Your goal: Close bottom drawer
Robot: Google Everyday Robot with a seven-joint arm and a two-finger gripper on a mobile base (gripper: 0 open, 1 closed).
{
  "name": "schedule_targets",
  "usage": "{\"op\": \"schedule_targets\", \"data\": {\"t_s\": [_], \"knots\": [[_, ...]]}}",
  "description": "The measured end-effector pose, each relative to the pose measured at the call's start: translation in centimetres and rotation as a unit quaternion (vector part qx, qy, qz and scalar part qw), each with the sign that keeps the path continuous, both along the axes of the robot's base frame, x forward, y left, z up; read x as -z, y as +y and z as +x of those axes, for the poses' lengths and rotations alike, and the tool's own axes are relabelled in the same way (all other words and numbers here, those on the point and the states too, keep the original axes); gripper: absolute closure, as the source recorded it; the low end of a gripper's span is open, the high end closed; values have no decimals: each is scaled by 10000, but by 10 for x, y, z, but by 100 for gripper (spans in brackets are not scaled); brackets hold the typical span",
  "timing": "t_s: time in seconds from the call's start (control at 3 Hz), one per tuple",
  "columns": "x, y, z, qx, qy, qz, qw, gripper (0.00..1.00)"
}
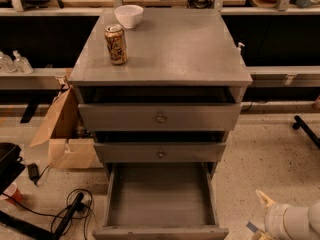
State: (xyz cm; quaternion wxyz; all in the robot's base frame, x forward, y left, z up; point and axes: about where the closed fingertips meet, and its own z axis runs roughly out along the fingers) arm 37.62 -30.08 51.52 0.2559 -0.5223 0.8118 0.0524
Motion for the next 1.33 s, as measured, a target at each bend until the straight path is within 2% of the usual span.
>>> {"op": "schedule_targets", "data": {"t_s": [0.33,0.67,1.0,1.33], "knots": [[68,-3,-2,-131,-35,172,9998,0],[129,1,-6,-197,97,343,9992,0],[135,6,-7,-230,112,337,9991,0],[173,5,3,-245,68,329,9991,17]]}}
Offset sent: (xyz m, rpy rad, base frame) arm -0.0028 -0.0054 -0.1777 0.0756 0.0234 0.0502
